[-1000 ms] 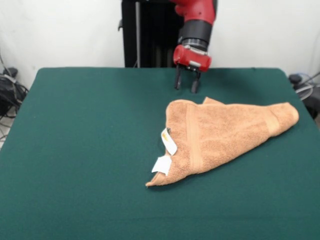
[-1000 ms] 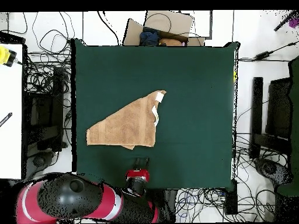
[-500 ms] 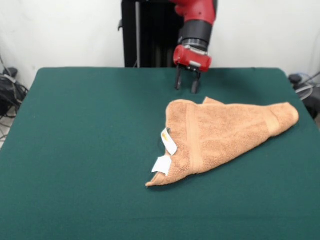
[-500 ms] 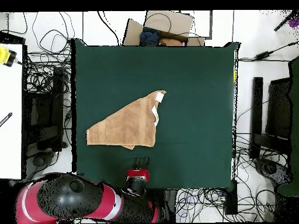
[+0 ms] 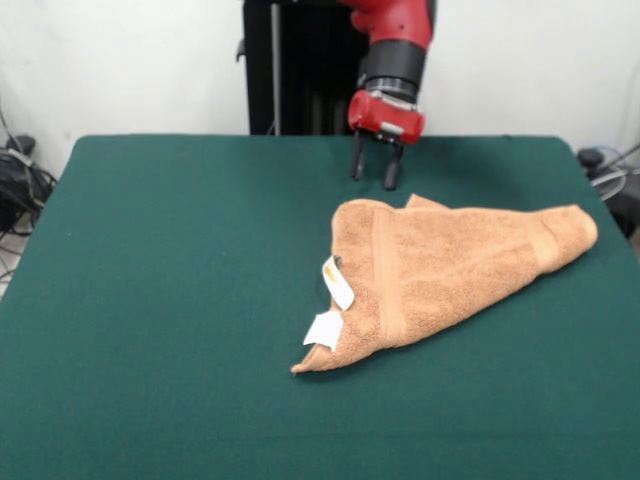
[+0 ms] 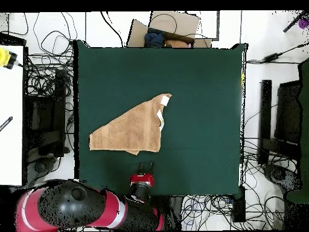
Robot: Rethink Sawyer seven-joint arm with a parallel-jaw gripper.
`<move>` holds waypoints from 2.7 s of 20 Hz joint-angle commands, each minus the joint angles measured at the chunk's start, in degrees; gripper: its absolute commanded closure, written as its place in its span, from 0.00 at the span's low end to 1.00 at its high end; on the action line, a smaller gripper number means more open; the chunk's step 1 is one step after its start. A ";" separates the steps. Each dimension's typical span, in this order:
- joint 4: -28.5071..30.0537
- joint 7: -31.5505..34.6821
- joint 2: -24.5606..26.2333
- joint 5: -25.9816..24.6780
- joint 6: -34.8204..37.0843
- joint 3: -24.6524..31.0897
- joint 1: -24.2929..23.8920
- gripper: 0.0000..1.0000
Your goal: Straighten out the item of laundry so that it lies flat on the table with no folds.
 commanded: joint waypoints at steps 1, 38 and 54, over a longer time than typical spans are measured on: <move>-8.18 7.38 -2.94 2.47 3.70 4.16 -0.54 0.00; -7.97 7.80 -3.84 0.97 4.30 4.23 -2.39 0.00; -11.60 7.18 -1.51 -1.62 3.80 4.05 -5.15 0.00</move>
